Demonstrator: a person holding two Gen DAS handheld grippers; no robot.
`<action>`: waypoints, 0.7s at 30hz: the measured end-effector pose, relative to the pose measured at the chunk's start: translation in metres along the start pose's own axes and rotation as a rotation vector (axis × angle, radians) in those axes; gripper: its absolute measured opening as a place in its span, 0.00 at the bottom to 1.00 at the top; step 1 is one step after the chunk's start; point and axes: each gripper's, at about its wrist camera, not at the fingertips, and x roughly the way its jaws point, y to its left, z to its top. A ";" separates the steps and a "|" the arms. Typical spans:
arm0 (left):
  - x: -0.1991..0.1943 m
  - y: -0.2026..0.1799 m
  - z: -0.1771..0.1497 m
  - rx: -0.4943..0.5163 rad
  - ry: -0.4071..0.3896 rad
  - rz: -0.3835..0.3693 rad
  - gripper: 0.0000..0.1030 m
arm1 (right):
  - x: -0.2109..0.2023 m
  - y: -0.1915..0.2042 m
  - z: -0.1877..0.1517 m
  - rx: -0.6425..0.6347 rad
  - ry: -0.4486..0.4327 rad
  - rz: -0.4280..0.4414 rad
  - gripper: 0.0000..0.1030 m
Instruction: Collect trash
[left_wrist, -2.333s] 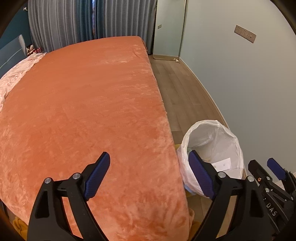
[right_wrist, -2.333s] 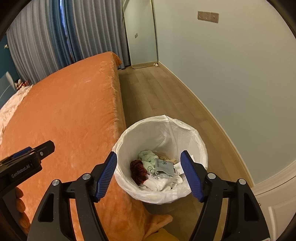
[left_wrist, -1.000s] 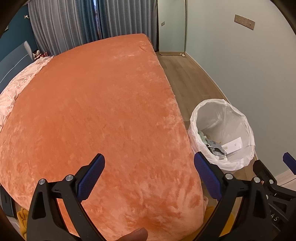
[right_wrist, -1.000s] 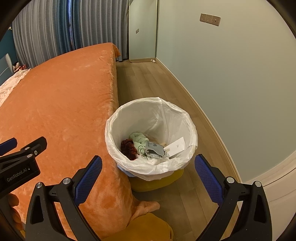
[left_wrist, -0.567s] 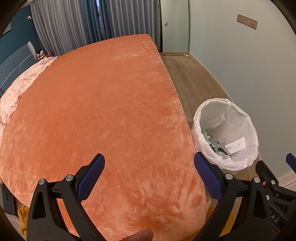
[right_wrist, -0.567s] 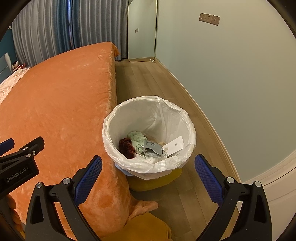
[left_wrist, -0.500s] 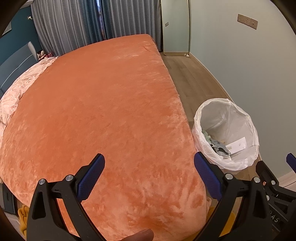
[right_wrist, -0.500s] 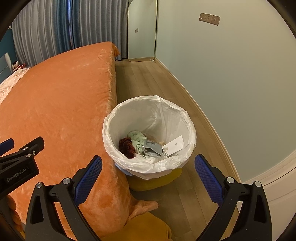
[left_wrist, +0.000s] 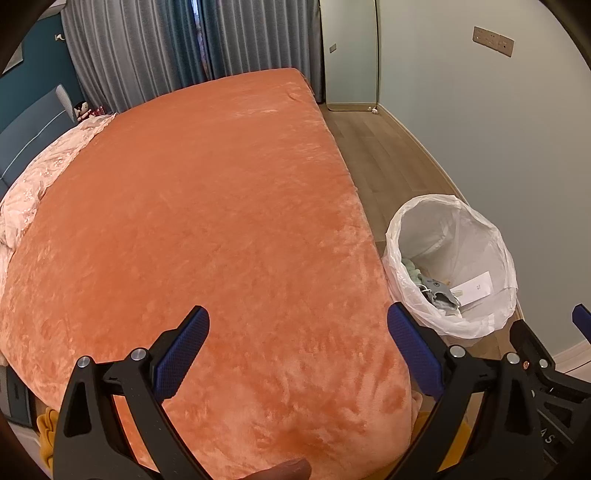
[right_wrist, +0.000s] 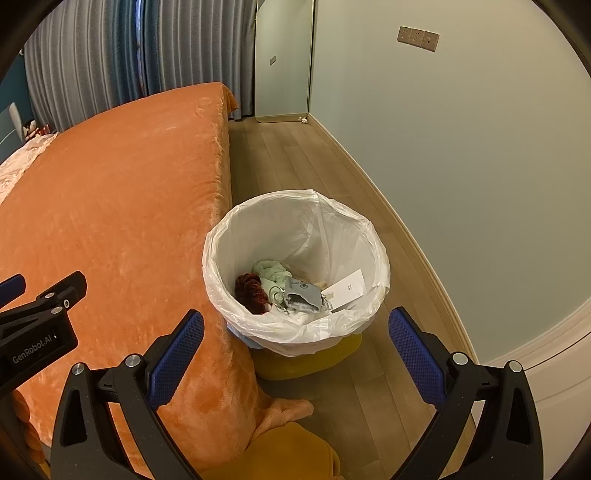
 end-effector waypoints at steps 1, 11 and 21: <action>0.000 -0.001 0.000 0.001 0.001 0.000 0.90 | 0.000 -0.001 0.000 0.000 0.001 0.000 0.93; -0.001 -0.012 -0.002 0.037 0.006 -0.008 0.90 | 0.001 -0.008 -0.003 0.010 0.010 -0.011 0.93; -0.001 -0.022 -0.005 0.061 0.011 -0.017 0.90 | 0.002 -0.014 -0.007 0.021 0.015 -0.021 0.93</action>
